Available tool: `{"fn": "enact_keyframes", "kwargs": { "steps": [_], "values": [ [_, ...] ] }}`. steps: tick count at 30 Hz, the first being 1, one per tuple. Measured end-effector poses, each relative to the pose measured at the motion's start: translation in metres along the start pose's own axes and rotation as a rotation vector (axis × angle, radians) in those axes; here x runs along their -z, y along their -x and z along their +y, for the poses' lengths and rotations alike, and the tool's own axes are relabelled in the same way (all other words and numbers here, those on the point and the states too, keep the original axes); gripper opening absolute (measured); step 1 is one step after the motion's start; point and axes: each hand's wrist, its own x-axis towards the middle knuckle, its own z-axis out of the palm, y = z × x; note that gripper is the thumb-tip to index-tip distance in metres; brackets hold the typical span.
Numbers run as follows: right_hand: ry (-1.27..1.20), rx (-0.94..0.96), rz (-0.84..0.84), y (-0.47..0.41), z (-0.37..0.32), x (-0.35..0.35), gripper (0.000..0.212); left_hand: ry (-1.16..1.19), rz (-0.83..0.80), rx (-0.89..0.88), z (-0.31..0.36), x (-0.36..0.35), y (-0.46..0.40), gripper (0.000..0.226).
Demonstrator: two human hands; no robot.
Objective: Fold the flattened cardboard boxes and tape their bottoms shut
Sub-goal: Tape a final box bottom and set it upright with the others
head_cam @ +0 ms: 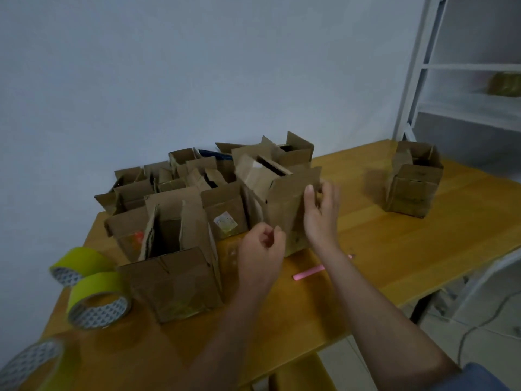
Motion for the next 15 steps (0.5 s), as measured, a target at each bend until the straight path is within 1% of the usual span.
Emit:
{"fn": "enact_keyframes", "kwargs": {
  "steps": [2, 3, 4, 5, 6, 7, 9, 10, 12, 15],
  "values": [
    [0.074, -0.035, -0.060, -0.004, 0.005, -0.006, 0.037, -0.033, -0.102, 0.029, -0.004, 0.002, -0.005, 0.012],
    [0.072, -0.048, -0.078, -0.005, 0.008, -0.008, 0.042, -0.054, -0.146, 0.044, -0.006, 0.001, -0.007, 0.012],
    [0.054, -0.055, -0.100, -0.006, 0.013, -0.008, 0.048, -0.088, -0.164, 0.056, -0.009, 0.000, -0.008, 0.022],
    [0.033, -0.062, -0.115, -0.006, 0.018, -0.007, 0.052, -0.115, -0.152, 0.072, -0.012, -0.003, -0.009, 0.028],
    [0.020, -0.073, -0.115, -0.006, 0.022, -0.005, 0.055, -0.147, -0.114, 0.079, -0.013, -0.006, -0.010, 0.029],
    [0.020, -0.091, -0.085, -0.007, 0.025, -0.002, 0.054, -0.175, -0.066, 0.067, -0.013, -0.010, -0.011, 0.024],
    [0.054, -0.132, 0.063, -0.012, 0.032, 0.010, 0.049, -0.203, -0.022, 0.011, -0.010, -0.021, -0.013, 0.013],
    [0.088, -0.142, 0.160, -0.016, 0.036, 0.019, 0.046, -0.197, -0.040, -0.023, -0.007, -0.029, -0.014, 0.012],
    [0.159, -0.171, 0.318, -0.026, 0.046, 0.042, 0.044, -0.190, -0.117, -0.087, -0.001, -0.048, -0.016, 0.015],
    [0.242, -0.282, 0.464, -0.045, 0.064, 0.079, 0.049, -0.196, -0.279, -0.104, 0.011, -0.080, -0.020, 0.026]
  ]
}}
